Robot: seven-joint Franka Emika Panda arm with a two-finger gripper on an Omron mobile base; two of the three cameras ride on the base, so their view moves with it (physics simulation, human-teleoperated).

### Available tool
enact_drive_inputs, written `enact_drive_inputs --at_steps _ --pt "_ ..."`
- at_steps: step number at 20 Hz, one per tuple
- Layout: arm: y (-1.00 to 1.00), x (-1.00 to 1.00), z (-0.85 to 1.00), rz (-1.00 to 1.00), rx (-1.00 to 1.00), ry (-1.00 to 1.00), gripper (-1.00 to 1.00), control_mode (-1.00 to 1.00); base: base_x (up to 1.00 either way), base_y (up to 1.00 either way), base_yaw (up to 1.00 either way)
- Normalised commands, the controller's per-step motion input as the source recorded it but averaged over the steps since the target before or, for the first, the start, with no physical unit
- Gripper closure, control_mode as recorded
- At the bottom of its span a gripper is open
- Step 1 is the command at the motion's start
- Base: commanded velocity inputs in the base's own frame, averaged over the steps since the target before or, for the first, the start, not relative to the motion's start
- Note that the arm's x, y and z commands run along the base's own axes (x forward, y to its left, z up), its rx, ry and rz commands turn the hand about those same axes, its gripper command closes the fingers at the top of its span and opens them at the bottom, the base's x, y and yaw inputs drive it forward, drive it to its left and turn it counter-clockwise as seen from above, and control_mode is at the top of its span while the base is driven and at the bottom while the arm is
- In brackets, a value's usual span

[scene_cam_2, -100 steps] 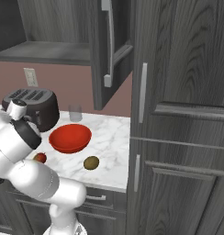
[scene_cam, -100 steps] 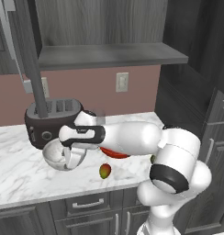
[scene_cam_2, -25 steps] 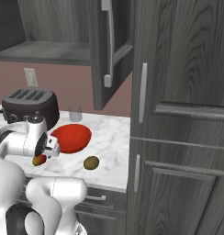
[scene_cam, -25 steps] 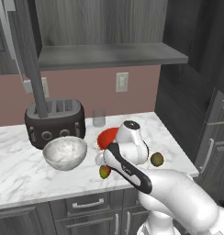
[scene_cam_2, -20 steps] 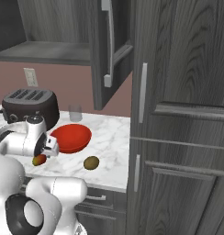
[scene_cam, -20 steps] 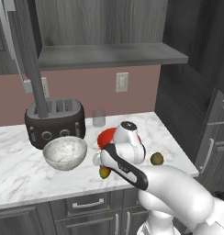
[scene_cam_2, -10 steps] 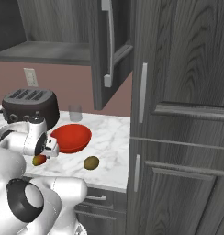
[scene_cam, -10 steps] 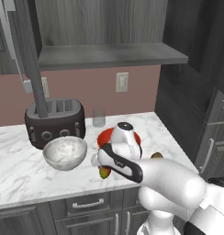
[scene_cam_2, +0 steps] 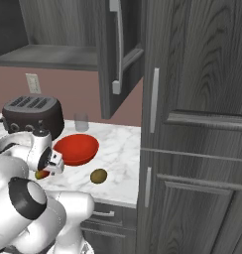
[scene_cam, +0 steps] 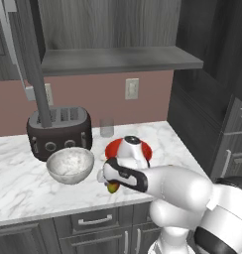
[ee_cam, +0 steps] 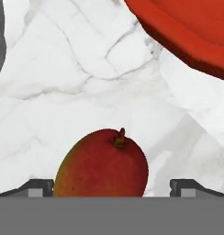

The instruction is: Pick both bowls and place them on the counter. Then place the potato in one bowl and place the mango in the other bowl.

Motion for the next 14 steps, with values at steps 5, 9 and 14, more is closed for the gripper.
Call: enact_drive_inputs --at_steps 5,9,14 --pt "0.10 0.02 -0.22 -0.02 0.00 0.00 -1.00 -1.00 0.00 0.00 0.00" --pt "0.09 0.00 -0.25 -0.05 0.00 0.05 1.00 -1.00 0.00 0.00 0.00" --pt "-0.02 0.00 -0.18 -0.05 0.00 0.09 1.00 -1.00 0.00 0.00 0.00"
